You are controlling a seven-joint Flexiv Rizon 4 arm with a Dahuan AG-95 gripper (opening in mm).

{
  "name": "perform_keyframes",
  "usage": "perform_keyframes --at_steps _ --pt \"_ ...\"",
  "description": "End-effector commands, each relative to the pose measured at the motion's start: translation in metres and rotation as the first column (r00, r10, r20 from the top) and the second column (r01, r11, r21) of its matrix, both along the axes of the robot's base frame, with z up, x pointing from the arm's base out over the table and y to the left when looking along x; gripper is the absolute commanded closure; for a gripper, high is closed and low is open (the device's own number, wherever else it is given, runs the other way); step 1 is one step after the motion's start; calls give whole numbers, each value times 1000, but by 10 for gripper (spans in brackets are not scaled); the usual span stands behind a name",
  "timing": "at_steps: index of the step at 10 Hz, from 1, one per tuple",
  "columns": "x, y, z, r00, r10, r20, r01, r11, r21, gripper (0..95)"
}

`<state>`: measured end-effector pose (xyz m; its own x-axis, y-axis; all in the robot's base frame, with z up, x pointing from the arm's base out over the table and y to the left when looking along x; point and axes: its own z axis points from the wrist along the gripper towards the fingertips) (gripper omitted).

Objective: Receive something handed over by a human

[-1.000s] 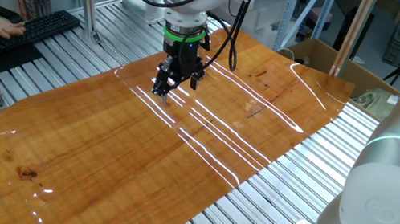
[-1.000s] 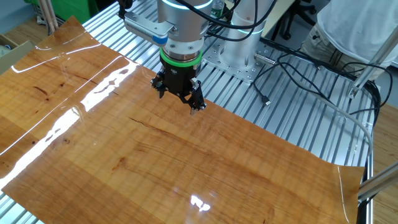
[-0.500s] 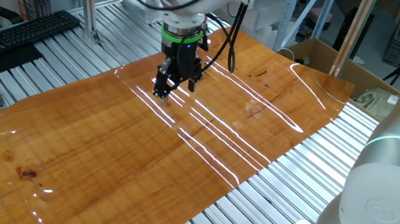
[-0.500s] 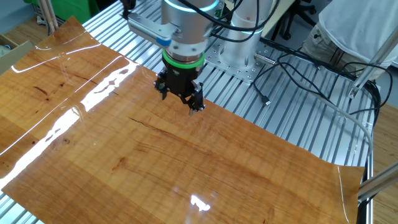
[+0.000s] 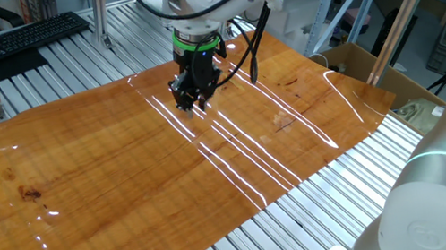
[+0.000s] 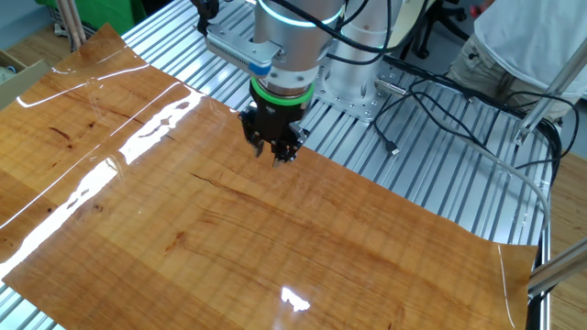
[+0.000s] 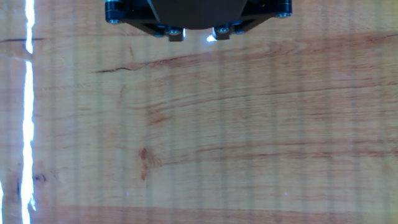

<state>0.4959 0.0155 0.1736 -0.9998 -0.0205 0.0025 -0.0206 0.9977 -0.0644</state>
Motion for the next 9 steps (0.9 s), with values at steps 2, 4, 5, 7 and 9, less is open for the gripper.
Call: perform_keyframes --at_steps 2,4,5,7,9 --pt "-2 3 1 1000 19 1 -19 1000 7 950" --pt "-2 3 1 1000 8 -1 -8 1000 6 950" --pt "-2 4 -1 1000 0 -10 0 1000 5 950" --pt "-1 5 -3 1000 -4 -10 4 1000 4 950" --pt "0 6 -5 1000 3 -6 -3 1000 4 950"
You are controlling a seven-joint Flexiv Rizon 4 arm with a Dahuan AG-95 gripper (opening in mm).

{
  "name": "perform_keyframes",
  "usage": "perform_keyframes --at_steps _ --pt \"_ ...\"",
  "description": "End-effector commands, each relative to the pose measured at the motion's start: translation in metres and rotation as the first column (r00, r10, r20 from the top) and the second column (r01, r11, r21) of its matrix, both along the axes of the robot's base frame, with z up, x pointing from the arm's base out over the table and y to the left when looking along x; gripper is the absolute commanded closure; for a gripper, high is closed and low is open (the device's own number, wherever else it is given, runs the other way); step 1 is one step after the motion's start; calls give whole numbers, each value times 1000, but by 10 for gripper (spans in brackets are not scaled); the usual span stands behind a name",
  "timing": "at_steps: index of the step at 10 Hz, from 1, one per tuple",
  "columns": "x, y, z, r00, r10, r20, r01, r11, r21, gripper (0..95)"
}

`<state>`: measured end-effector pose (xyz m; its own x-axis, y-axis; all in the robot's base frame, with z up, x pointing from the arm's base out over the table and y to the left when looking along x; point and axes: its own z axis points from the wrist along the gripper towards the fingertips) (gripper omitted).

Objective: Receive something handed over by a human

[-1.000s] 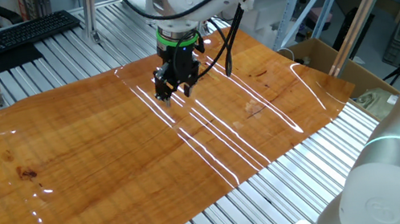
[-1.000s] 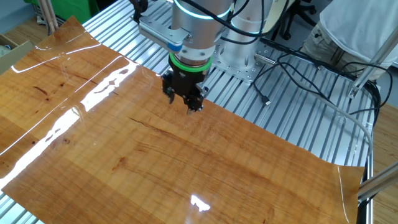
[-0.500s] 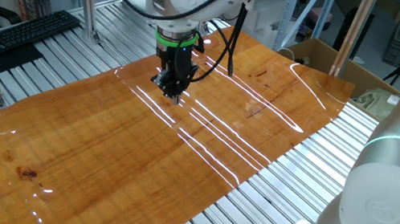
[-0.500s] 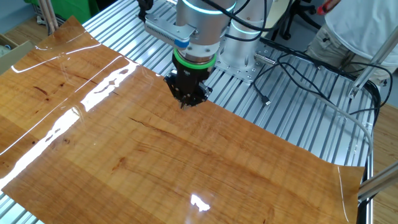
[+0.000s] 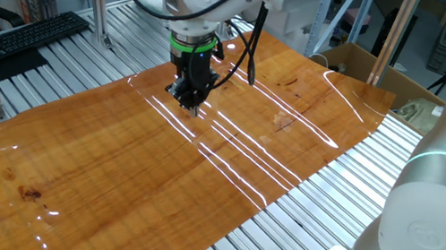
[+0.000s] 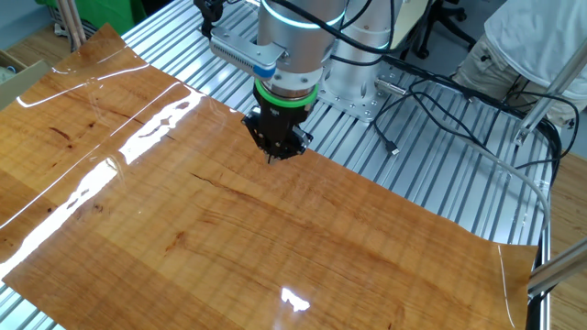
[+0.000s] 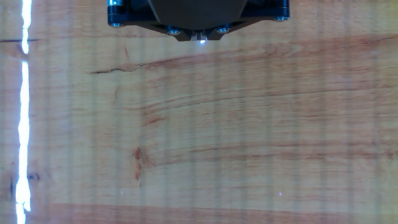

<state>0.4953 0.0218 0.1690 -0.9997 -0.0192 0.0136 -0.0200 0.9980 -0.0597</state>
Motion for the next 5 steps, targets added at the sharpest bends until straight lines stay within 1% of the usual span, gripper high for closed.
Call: perform_keyframes --at_steps 1,3,5 --pt "1 0 -2 1000 5 5 -5 1000 1 950" --pt "0 1 -3 1000 5 11 -5 1000 -2 950" --pt "0 1 -3 1000 -8 8 8 1000 0 950"
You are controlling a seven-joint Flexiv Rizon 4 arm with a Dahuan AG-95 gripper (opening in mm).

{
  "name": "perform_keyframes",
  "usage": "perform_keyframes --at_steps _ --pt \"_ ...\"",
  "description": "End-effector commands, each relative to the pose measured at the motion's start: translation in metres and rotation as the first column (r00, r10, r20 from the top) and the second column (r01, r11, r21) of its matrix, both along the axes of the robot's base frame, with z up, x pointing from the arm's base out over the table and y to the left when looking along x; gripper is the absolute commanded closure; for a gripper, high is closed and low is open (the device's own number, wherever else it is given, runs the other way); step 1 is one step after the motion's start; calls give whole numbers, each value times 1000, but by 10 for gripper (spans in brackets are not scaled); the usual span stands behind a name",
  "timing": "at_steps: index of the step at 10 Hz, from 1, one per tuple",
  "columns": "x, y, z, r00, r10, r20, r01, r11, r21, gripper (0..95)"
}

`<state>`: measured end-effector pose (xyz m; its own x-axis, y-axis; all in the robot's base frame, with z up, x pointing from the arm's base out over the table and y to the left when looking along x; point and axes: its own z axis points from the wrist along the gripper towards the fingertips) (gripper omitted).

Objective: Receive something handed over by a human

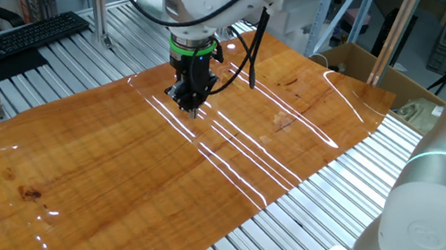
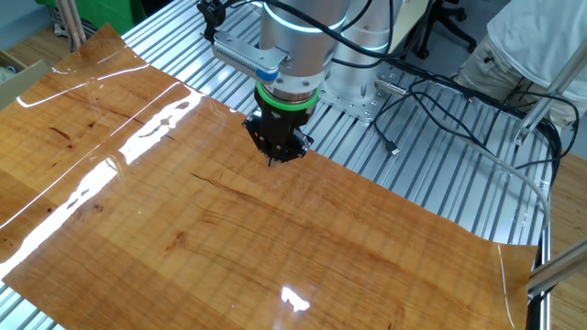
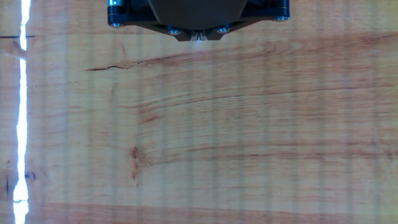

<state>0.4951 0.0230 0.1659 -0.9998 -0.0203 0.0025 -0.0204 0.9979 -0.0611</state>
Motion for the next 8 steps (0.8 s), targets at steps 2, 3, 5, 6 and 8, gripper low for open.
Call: perform_keyframes --at_steps 2,3,5,6,8 --pt "0 0 -1 1000 -9 -2 9 1000 1 950" --pt "0 0 -1 1000 -7 -5 7 1000 8 950" --pt "1 1 -3 999 -32 -17 32 999 8 950" --pt "0 2 -5 998 -55 -34 55 998 5 760" --pt "-2 4 -13 993 -102 -52 103 995 5 570"
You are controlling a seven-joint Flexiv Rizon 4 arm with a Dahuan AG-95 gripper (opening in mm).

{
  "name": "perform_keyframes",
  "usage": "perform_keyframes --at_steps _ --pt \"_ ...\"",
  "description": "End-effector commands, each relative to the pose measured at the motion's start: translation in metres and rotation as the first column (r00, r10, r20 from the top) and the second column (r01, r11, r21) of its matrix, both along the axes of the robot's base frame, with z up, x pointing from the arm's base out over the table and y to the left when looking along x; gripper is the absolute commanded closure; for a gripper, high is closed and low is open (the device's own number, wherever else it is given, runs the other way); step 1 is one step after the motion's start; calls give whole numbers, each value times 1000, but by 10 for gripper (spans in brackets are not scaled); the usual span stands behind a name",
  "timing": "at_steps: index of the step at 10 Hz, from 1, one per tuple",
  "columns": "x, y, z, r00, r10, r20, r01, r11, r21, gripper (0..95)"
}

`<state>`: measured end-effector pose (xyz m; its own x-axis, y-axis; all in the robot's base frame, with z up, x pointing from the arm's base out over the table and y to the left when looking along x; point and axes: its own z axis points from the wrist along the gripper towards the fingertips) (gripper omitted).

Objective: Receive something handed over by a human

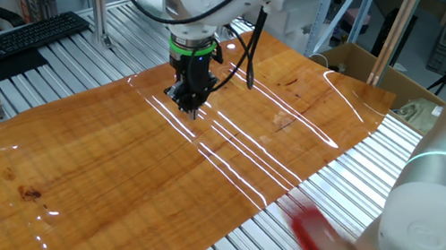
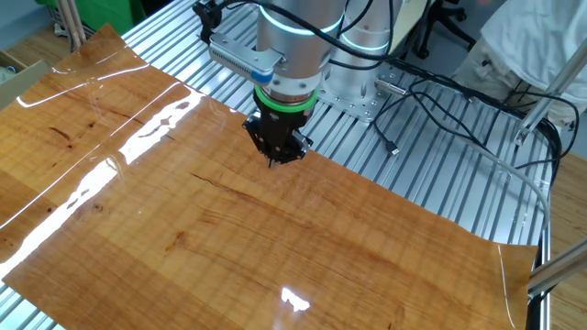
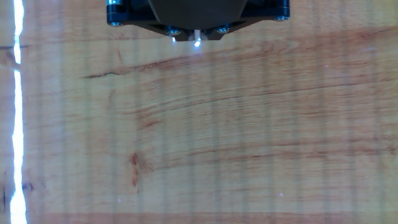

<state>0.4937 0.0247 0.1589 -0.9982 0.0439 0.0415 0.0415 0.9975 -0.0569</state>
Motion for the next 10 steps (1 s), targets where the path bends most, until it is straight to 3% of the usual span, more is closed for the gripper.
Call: perform_keyframes --at_steps 1,4,6,10 --pt "-1 4 -11 999 -50 -20 50 999 1 570" --pt "-7 7 -22 995 -98 -33 98 995 -6 0" --pt "-9 8 -27 993 -113 -43 114 994 3 0" --pt "-17 9 -34 987 -156 -38 156 988 -9 0"
